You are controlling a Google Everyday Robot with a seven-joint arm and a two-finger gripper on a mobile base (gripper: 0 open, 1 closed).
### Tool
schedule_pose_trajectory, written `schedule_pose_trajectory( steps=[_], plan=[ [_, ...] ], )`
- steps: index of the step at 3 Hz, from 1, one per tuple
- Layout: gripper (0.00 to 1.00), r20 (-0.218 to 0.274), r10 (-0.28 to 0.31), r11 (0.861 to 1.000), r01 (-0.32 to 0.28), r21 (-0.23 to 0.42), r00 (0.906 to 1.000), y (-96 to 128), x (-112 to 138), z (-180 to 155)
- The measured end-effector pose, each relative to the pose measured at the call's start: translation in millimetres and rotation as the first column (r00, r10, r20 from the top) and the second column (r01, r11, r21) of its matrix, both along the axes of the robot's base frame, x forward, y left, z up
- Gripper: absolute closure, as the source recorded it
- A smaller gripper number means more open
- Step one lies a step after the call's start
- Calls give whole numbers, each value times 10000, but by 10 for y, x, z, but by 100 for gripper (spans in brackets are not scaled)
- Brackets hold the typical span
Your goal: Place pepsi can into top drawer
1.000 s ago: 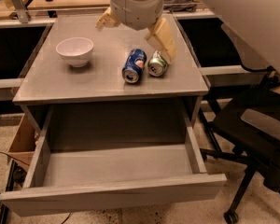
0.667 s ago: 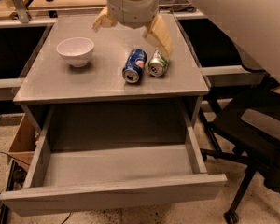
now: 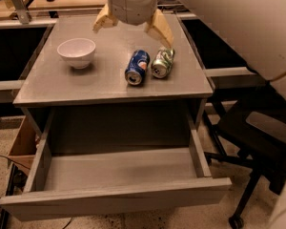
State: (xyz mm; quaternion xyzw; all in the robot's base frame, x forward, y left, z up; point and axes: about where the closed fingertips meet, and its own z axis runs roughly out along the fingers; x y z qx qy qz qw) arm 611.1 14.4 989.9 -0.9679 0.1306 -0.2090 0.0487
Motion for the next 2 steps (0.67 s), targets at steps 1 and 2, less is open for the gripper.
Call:
schedule_pose_trajectory(
  steps=[1,2],
  plan=[
    [0,-113,437,9987,-440,-267,9990,-54,155,-80],
    [0,-443,561,9979,-574,-302,9974,-131,348,-230]
  ],
)
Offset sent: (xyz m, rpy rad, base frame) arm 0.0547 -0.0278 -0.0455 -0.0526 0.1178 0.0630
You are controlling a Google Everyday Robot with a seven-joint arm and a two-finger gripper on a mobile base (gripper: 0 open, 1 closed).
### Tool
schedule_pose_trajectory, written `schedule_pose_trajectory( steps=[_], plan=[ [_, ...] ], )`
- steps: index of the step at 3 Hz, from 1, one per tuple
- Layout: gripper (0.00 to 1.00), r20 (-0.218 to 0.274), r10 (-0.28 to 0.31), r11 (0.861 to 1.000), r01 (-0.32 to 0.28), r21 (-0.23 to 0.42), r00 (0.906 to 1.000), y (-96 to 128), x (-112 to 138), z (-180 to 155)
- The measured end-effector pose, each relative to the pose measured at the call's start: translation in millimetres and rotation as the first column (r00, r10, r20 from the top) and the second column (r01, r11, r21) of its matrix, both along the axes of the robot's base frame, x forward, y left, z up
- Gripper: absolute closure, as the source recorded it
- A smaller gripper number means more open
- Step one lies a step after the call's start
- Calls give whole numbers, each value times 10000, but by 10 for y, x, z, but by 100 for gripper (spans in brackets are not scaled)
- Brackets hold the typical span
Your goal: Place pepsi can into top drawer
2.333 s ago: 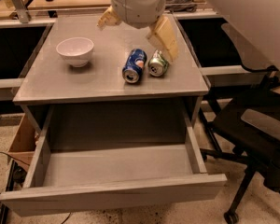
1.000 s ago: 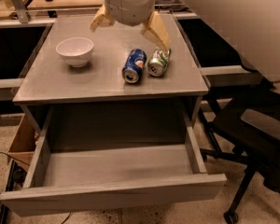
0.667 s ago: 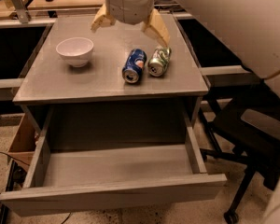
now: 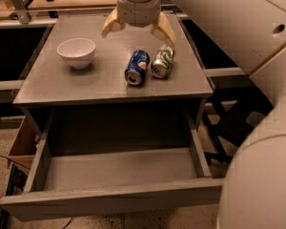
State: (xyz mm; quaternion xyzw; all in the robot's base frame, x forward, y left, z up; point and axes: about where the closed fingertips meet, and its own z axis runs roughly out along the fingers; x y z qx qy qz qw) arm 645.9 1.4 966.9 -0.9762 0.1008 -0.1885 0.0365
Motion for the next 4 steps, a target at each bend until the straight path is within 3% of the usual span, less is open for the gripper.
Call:
schedule_pose_trajectory(
  steps=[2,4],
  plan=[
    [0,-812,-198,9985,239,492,9965,106,310,-325],
    [0,-1786,-1121,9807,1378,1388,9775,185,440,-629]
  ],
)
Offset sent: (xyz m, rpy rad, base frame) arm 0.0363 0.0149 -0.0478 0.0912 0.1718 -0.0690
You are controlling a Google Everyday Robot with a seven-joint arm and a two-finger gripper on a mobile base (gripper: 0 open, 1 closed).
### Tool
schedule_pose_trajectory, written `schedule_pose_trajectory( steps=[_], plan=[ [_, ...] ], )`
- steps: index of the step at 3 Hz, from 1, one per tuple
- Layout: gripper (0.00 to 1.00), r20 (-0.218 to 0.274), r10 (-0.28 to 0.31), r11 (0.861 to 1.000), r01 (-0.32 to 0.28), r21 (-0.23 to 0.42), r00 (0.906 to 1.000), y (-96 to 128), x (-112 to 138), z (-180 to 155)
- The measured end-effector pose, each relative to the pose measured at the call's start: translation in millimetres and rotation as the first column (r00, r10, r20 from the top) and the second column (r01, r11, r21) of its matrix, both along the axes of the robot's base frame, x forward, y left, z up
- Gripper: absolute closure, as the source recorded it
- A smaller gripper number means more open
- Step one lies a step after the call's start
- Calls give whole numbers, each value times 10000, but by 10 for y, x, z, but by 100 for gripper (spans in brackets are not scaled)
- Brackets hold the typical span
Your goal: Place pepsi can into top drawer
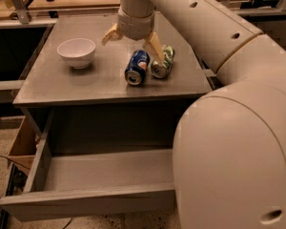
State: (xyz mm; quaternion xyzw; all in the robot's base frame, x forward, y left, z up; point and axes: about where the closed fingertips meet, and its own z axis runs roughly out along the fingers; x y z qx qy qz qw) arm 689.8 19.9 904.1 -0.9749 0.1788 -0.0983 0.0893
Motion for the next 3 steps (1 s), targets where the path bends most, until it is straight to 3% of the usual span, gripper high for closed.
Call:
schedule_pose_trajectory(
  steps=[1,3],
  plan=[
    [0,-388,-345,9990,356,268,9986,21,1,-137],
    [0,-1207,-1087,9915,1163,575,9867,60,49,-361]
  ],
)
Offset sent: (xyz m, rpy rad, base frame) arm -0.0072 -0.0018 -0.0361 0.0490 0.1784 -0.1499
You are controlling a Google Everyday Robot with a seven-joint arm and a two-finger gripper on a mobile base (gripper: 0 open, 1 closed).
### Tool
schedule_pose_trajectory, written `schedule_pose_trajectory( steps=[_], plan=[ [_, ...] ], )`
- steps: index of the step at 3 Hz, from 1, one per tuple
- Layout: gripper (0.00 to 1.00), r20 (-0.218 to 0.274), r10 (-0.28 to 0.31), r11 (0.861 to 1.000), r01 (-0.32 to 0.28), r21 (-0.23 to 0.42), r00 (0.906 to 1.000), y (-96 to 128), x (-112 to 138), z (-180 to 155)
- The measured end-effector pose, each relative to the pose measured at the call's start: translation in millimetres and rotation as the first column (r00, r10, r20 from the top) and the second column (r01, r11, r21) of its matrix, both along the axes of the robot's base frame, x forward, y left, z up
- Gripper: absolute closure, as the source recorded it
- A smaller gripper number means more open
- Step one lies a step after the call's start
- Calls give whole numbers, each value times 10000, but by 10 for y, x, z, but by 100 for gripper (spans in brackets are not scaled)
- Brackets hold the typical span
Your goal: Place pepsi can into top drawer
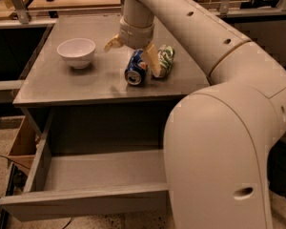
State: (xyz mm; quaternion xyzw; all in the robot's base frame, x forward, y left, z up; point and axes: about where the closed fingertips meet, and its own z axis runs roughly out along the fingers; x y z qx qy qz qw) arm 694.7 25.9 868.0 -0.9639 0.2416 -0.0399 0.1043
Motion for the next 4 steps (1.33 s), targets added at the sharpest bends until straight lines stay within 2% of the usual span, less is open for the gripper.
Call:
schedule_pose_trajectory(
  steps=[1,3,4],
  plan=[
    [0,-321,-213,9996,220,194,9993,17,44,-126],
    [40,-461,-285,9985,306,463,9985,21,50,-207],
    [65,-208,-271,9984,281,486,9994,6,-17,-92]
  ],
)
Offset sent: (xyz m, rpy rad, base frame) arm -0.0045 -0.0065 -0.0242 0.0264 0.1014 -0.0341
